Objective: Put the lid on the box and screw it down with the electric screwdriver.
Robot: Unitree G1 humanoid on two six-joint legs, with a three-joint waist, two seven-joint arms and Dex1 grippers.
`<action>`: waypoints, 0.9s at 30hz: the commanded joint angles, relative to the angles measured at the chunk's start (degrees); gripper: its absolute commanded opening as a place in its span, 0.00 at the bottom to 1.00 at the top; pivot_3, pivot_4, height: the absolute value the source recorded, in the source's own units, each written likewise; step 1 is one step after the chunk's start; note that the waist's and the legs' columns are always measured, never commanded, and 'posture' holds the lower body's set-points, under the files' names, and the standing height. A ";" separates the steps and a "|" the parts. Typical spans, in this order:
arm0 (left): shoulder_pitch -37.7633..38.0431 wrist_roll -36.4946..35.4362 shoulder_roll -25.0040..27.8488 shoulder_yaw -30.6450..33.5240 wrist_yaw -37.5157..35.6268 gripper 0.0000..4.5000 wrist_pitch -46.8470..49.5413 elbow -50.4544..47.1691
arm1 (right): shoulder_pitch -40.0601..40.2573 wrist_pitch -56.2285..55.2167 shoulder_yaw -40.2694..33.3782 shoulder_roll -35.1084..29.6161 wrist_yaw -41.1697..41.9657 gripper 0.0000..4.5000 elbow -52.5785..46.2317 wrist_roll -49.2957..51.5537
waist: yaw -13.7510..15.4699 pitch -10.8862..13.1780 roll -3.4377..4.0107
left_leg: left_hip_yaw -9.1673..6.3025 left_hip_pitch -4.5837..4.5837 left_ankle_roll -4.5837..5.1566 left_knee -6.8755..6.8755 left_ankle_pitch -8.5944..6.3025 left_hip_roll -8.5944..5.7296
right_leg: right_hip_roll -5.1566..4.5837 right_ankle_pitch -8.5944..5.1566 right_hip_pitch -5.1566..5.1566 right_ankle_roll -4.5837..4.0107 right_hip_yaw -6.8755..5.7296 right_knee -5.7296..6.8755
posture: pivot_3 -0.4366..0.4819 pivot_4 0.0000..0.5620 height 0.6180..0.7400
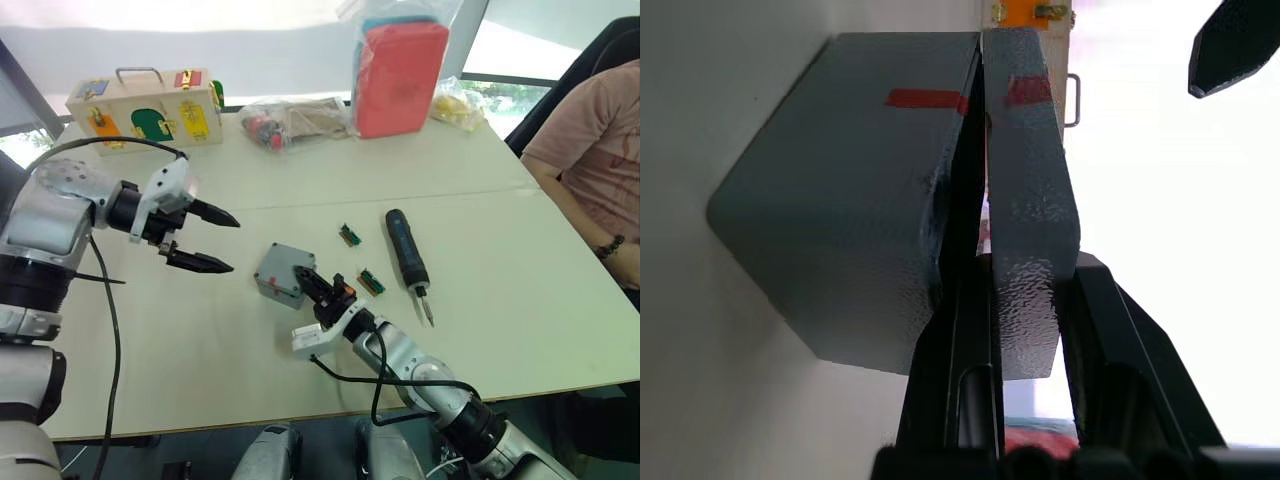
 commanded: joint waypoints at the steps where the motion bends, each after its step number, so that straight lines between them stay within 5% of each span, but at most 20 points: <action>1: -1.44 0.20 0.01 1.85 -0.20 0.99 -0.39 -0.41 | 1.13 -1.21 1.75 -0.72 4.28 0.06 0.74 -0.18 | 0.00 0.00 0.00 | 0.00 0.00 0.00 0.00 0.00 0.00 | 0.00 0.00 0.00 0.00 0.00 0.00 | 0.48 0.27 1.00; 27: 0.28 2.06 -3.82 5.66 0.69 0.99 1.35 -1.98 | -1.91 -0.54 0.40 0.24 17.45 0.06 -1.61 1.82 | 0.05 -0.03 0.02 | 0.00 0.04 0.00 0.01 0.00 0.01 | 0.00 0.00 0.02 0.00 0.00 0.01 | 0.48 0.27 1.00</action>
